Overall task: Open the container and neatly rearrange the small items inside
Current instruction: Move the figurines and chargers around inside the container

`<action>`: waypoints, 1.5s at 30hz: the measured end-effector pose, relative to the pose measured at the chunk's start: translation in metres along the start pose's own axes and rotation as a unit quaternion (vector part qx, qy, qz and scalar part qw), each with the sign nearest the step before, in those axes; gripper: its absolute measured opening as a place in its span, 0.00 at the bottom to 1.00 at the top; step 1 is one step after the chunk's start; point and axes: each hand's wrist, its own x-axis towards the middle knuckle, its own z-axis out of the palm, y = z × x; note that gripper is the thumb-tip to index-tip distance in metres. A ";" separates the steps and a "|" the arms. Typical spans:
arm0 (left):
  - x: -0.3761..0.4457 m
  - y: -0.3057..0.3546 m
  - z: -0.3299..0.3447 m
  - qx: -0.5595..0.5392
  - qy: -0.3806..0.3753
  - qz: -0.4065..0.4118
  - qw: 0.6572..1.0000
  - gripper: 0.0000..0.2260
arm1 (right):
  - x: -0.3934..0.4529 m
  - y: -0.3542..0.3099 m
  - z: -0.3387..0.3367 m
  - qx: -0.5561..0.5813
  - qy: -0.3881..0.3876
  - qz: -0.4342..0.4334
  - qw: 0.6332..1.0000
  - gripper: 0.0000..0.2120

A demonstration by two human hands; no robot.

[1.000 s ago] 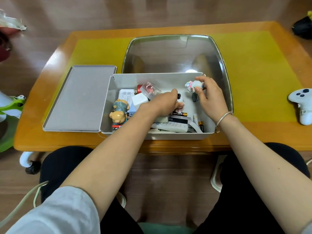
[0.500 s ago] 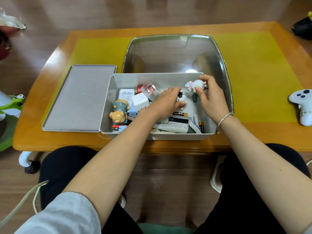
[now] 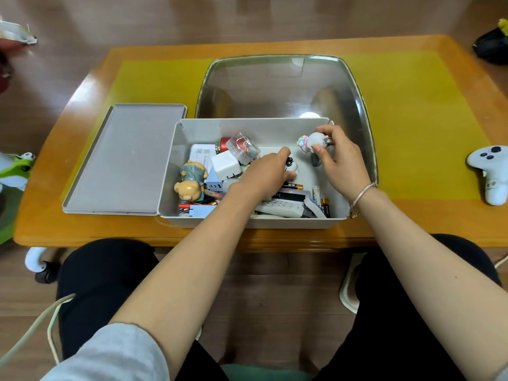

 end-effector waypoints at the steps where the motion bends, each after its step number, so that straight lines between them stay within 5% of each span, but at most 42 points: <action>1: -0.001 0.000 0.000 -0.012 0.007 0.001 1.000 0.14 | 0.000 0.000 -0.001 0.000 0.004 -0.001 1.000 0.13; 10: -0.005 -0.003 0.004 -0.038 0.063 0.022 0.997 0.15 | 0.012 0.002 -0.001 -0.026 0.049 -0.029 0.998 0.12; 21: -0.011 -0.004 0.007 -0.089 0.130 0.043 0.987 0.15 | 0.044 -0.002 0.000 -0.088 -0.015 -0.008 0.996 0.10; 30: -0.010 -0.006 0.009 -0.028 0.122 0.044 0.991 0.14 | 0.057 -0.002 0.002 -0.174 -0.086 -0.006 0.981 0.11; 37: -0.010 -0.006 0.010 -0.016 0.127 0.047 0.991 0.16 | 0.054 0.003 0.004 -0.231 -0.027 -0.039 0.972 0.09; 45: -0.009 -0.005 0.012 -0.001 0.127 0.043 0.991 0.15 | 0.060 0.000 0.006 -0.268 -0.044 -0.033 0.962 0.08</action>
